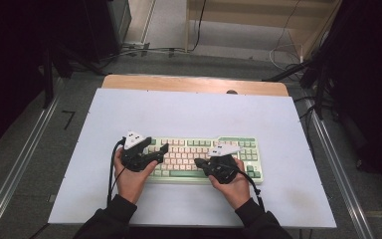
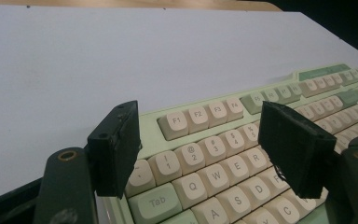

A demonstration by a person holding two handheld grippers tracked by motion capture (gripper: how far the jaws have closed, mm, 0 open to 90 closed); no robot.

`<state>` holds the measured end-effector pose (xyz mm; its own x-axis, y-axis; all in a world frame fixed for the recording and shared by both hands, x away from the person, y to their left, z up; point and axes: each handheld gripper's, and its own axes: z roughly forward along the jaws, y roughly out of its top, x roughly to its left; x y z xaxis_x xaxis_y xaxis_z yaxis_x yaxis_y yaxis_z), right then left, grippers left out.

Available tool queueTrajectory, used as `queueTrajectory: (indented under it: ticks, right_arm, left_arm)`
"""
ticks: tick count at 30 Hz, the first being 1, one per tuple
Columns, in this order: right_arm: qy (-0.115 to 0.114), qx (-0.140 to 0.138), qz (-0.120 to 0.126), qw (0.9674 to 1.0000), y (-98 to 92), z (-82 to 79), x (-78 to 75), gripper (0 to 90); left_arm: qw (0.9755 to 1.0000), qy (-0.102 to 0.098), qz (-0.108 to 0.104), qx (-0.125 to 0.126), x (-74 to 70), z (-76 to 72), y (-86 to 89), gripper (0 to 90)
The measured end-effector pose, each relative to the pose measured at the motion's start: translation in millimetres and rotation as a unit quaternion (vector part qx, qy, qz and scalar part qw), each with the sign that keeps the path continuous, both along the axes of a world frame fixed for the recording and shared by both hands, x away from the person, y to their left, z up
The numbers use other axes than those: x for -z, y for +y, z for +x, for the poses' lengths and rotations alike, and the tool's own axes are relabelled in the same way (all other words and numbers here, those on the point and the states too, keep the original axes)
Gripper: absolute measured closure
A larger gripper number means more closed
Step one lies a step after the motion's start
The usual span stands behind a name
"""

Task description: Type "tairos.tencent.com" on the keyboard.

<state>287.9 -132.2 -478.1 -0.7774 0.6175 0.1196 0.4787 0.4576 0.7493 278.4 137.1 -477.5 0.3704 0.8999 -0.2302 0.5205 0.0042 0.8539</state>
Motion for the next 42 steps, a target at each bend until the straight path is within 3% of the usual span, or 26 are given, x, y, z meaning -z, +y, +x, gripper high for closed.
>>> queueTrajectory:
  ticks: [19, 42]
  right_arm:
    - [0.007, -0.003, -0.015, 0.9999, 7.8, 1.1, 8.1, 87.7]
    - [0.007, -0.004, -0.016, 0.9998, 8.6, 0.6, 9.0, 87.6]
  left_arm:
    - [1.0, 0.001, 0.005, -0.003, 0.8, 0.4, -1.0, 26.5]
    - [1.0, 0.003, 0.002, -0.007, 0.9, 0.4, -0.1, 26.6]
